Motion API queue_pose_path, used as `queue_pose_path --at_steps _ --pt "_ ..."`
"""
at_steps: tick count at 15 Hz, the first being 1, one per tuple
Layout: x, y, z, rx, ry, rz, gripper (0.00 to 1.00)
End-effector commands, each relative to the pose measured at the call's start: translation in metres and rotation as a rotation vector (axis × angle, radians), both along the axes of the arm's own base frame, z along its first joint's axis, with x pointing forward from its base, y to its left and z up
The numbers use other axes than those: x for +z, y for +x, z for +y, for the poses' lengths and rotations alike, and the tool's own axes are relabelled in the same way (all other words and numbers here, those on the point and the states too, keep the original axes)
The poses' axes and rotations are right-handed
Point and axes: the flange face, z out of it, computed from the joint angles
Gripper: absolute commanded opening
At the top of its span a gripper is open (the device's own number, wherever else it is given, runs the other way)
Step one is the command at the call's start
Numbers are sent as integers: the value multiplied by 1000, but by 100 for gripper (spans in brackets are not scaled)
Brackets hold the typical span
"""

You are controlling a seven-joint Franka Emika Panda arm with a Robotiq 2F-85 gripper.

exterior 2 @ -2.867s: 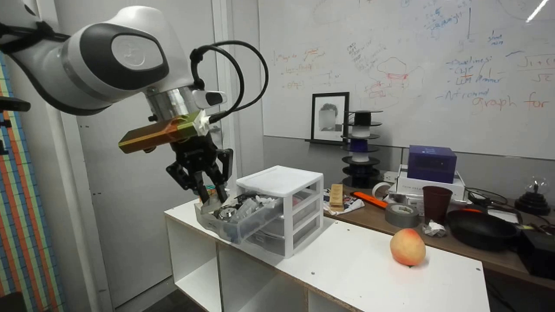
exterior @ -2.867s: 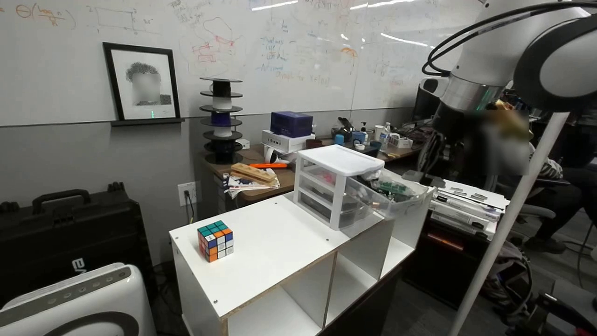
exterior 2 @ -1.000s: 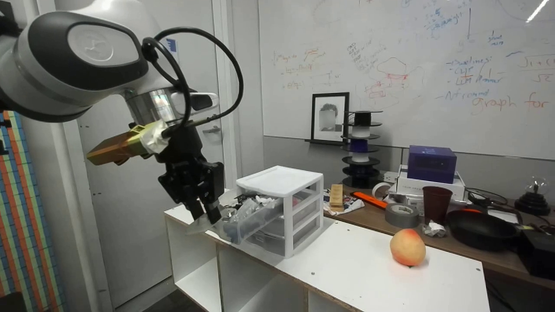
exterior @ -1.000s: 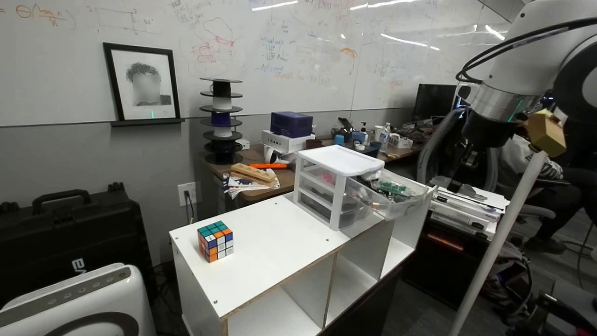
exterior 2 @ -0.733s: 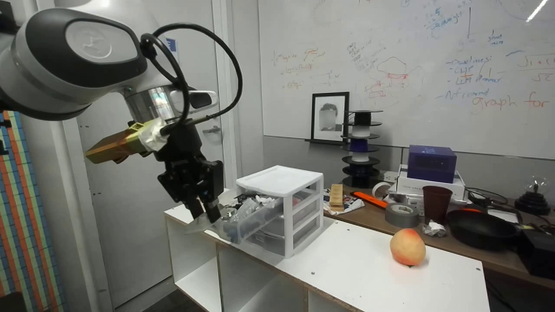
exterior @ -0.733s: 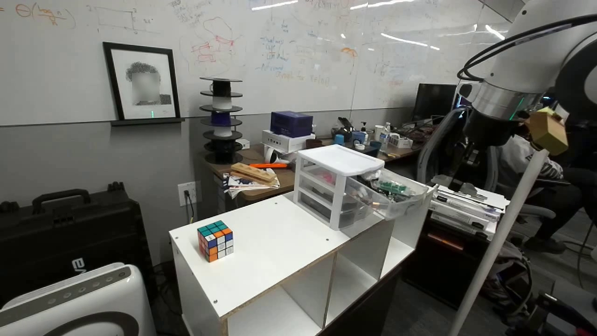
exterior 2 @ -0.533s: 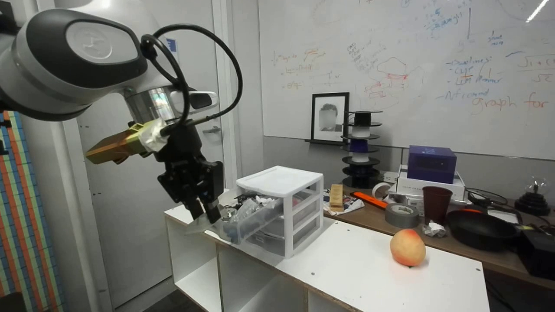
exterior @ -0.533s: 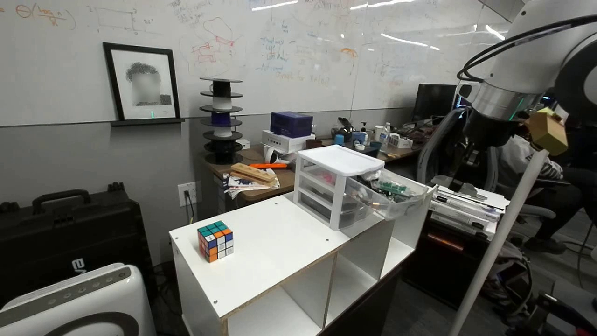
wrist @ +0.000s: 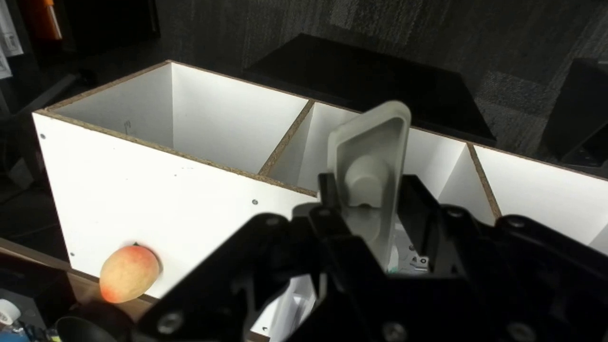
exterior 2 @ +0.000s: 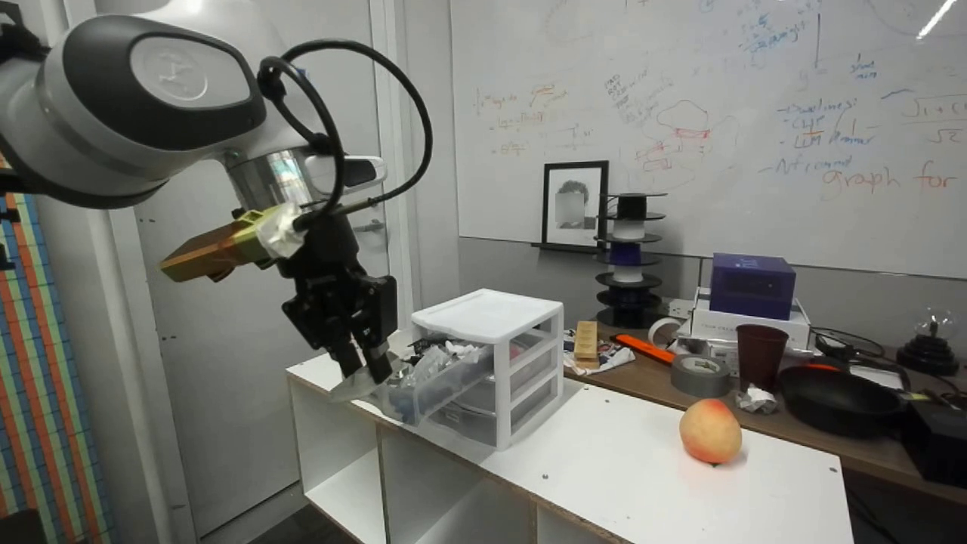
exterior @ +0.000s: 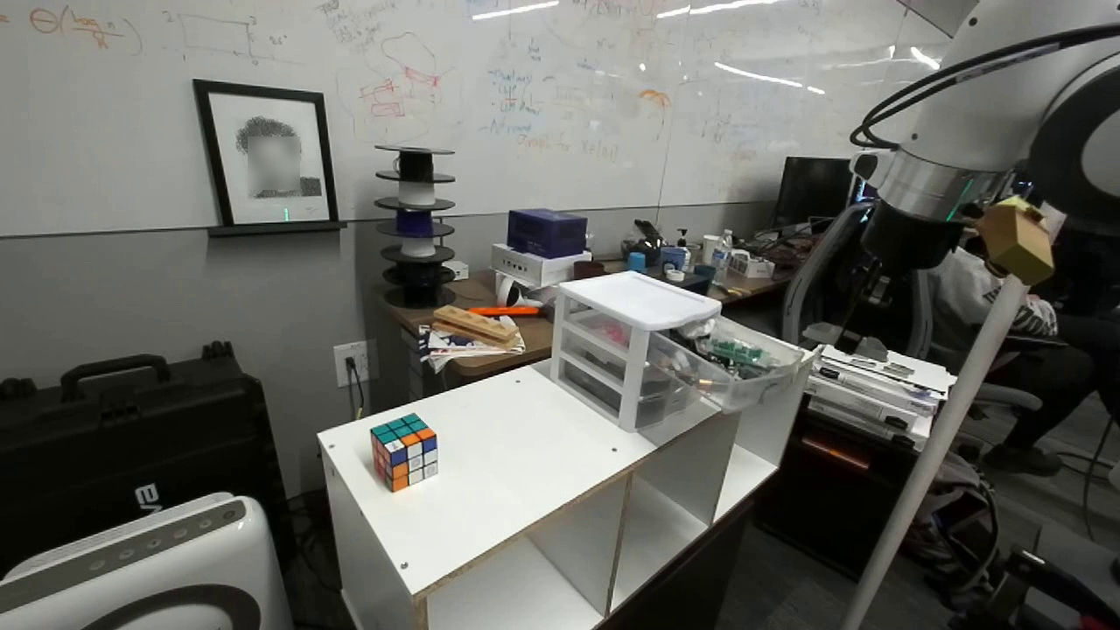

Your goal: Put the plastic bag and white object in the open drawer and then close the drawer

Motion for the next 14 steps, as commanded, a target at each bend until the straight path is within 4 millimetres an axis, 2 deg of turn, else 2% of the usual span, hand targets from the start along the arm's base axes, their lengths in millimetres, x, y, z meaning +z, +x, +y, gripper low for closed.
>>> queue_pose_path --at_steps 1,3,5,9,12,14 --pt "19 28 1 45 -29 -16 18" --pt "26 40 4 71 -25 -29 18" --pt "25 51 13 125 -20 -39 18" --pt "2 68 32 220 -11 -25 17" --pt "-16 76 40 263 -6 -23 17" --pt "-21 83 42 269 3 -52 17"
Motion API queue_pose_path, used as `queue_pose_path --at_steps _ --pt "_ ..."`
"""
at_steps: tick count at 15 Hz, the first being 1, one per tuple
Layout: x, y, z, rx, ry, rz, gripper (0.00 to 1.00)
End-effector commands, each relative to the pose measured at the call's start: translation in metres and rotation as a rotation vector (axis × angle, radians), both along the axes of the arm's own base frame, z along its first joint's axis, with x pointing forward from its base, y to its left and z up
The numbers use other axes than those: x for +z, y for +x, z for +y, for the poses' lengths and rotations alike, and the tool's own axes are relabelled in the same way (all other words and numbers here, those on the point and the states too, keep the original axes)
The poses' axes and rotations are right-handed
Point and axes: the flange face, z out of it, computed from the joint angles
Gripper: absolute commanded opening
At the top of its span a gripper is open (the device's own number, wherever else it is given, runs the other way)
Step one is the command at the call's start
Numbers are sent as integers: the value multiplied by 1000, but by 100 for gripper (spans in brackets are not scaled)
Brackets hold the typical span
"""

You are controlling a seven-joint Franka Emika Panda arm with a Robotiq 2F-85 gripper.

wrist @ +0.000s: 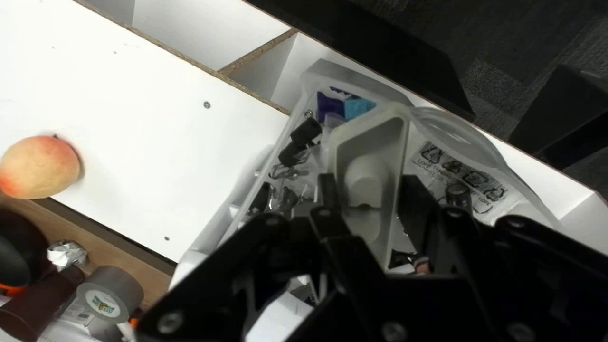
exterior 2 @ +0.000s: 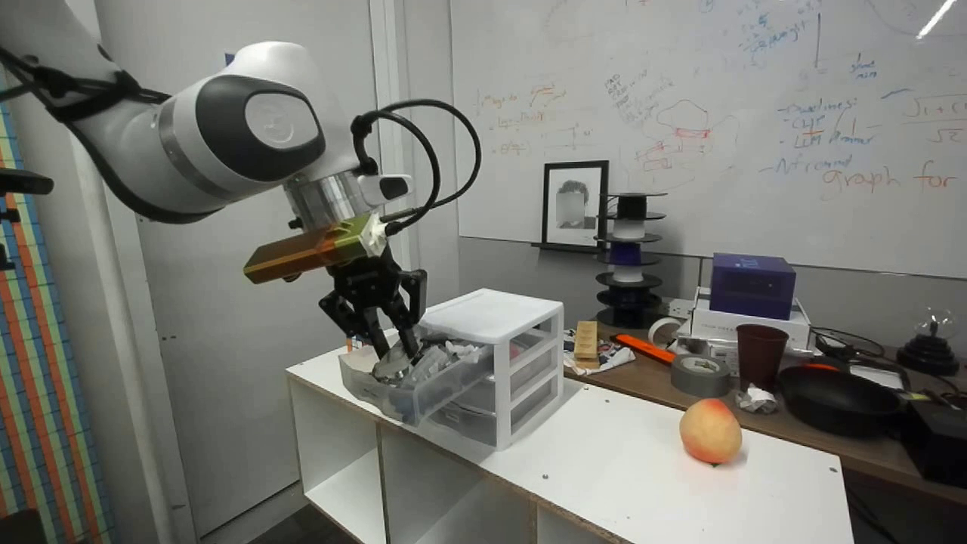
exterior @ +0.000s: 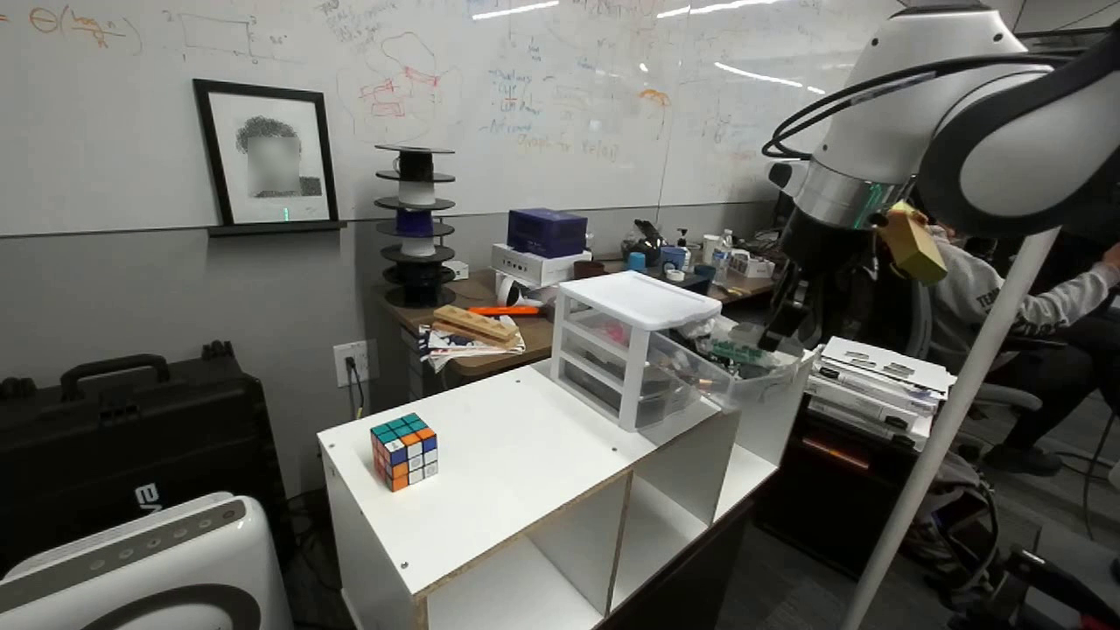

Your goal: Put the plastic bag and white object in the open drawer and then close the drawer

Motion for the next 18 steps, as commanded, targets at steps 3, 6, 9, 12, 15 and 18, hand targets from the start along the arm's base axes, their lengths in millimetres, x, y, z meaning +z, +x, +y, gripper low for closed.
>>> queue_pose_path --at_steps 3,6,9,12,15,18 --pt "-2 23 5 48 24 -72 50" --pt "1 20 6 64 22 -74 78" --pt "9 10 9 61 20 -63 99" --pt "28 -4 9 21 -3 -75 100" --pt "43 -30 13 -64 50 -45 100" --pt "48 -64 19 -118 104 23 100"
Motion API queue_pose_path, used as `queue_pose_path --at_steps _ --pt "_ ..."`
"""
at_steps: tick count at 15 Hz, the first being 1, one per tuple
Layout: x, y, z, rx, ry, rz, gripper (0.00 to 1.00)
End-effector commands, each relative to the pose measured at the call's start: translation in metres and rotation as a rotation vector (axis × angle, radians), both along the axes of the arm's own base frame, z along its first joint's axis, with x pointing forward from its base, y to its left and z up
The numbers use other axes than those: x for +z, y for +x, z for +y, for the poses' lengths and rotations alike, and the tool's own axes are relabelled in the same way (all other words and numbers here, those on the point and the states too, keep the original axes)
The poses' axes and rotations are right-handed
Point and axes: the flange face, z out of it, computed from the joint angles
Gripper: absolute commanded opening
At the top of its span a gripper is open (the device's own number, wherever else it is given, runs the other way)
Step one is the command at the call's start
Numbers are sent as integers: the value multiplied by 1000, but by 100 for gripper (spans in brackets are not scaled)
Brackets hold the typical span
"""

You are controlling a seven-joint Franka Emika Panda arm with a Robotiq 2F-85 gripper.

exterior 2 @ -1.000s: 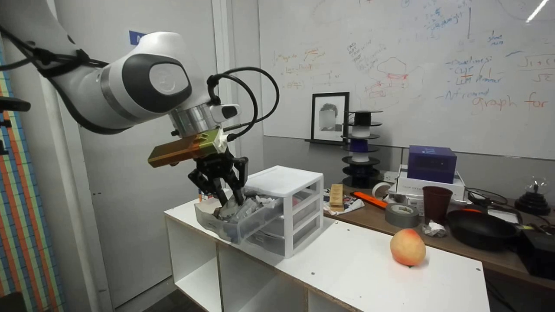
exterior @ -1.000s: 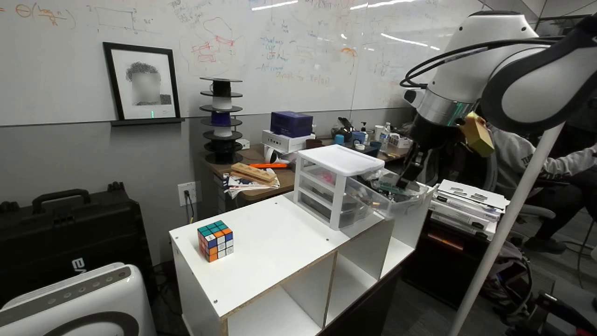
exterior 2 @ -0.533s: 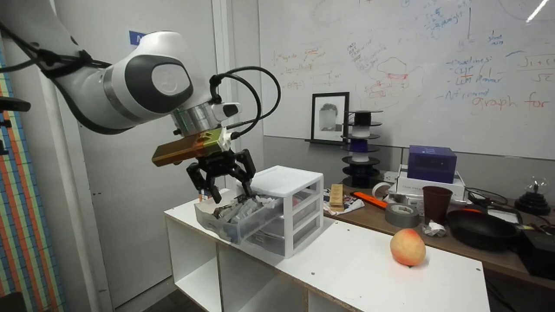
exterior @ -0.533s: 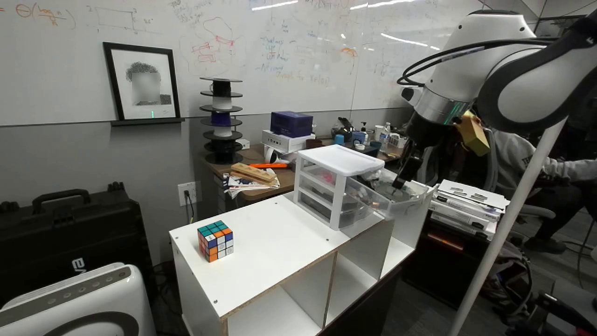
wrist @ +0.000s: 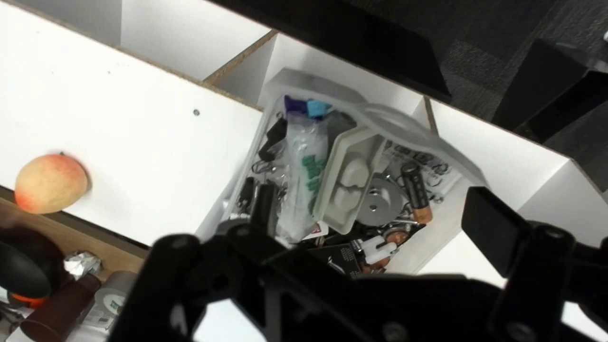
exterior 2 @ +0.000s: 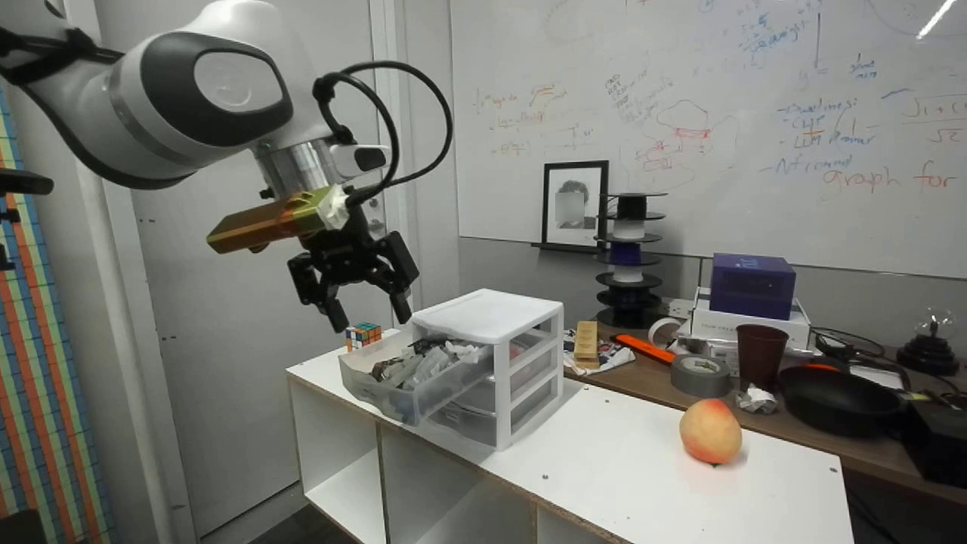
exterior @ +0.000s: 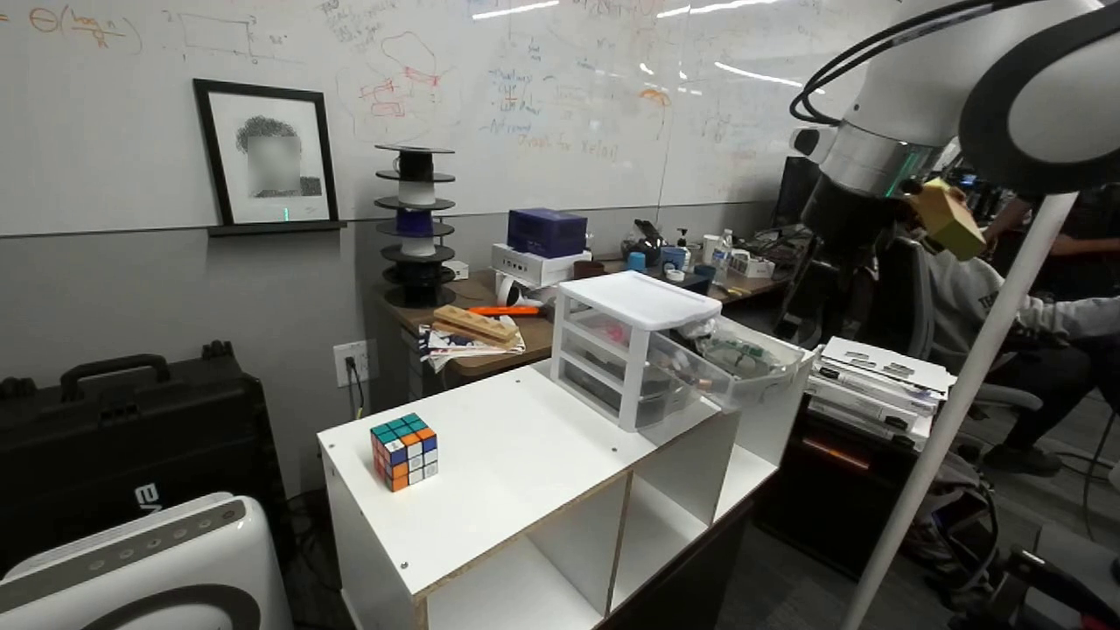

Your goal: Put the plastic bag and white object in the open drawer and then close the drawer

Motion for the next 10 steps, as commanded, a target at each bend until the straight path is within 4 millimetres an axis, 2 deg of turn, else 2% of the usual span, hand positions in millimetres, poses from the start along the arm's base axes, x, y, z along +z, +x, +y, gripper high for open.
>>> queue_pose_path --at_steps 1,4,10 --pt "11 -49 10 -62 66 67 100" --pt "-1 -69 5 -146 97 164 100" --pt "-45 -68 -37 -269 139 244 100"
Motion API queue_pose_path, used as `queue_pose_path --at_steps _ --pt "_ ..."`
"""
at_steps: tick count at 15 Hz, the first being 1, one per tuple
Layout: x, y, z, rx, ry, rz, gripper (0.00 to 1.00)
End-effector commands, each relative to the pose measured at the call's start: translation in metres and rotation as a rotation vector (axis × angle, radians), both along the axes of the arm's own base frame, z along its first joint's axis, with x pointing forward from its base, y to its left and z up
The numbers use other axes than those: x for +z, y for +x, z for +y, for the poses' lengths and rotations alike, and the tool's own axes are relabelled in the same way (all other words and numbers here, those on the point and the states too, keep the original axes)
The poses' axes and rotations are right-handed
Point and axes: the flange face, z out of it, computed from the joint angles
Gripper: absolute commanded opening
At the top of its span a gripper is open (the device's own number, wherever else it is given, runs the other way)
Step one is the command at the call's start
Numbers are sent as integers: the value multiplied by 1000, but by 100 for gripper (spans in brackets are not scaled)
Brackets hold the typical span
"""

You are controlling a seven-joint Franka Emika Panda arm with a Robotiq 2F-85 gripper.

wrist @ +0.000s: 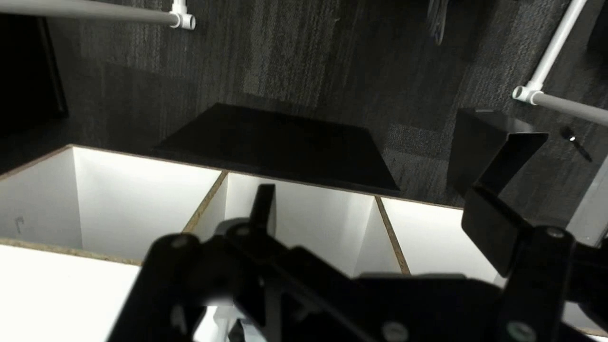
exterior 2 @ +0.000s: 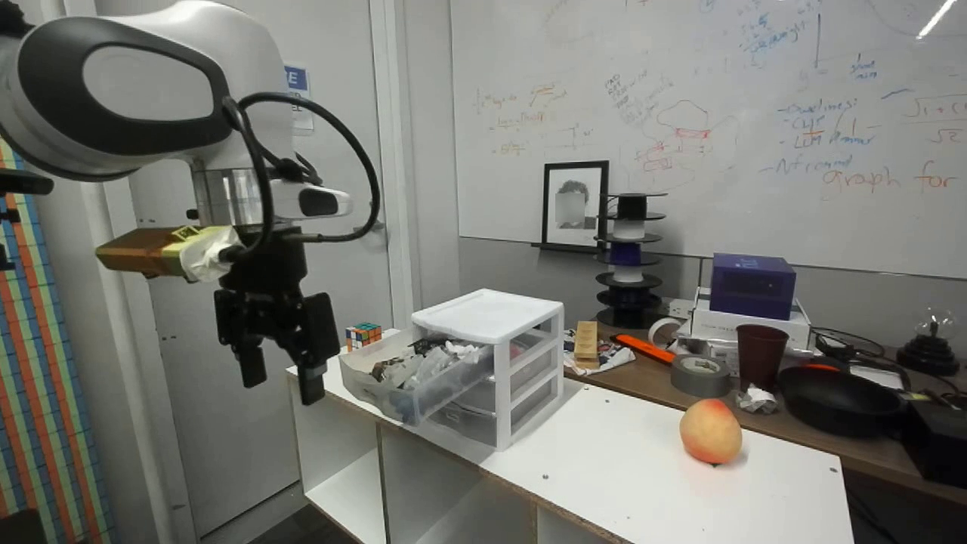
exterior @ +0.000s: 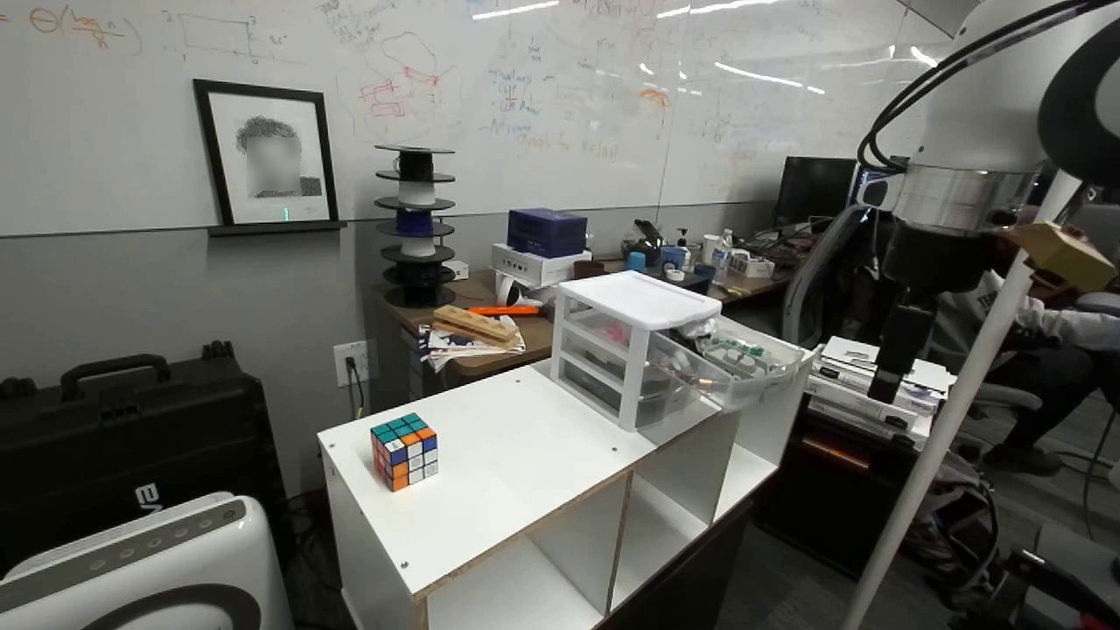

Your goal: Put the plastic bag and white object in the open drawer and then close the drawer

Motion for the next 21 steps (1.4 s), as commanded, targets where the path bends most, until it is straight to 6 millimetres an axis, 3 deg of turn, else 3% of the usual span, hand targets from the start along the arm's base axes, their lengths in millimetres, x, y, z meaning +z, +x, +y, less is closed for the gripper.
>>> queue_pose_path --at_steps 1,4,9,10,18,21 --pt "-18 4 -23 -76 39 4 100" --pt "-30 13 -34 -109 72 -15 100" --pt "-40 45 -26 -93 71 -58 100" --pt "-42 50 -25 -90 65 -64 79" --pt "-47 81 -11 -53 70 -84 18" --pt "-48 89 -9 -38 57 -133 0"
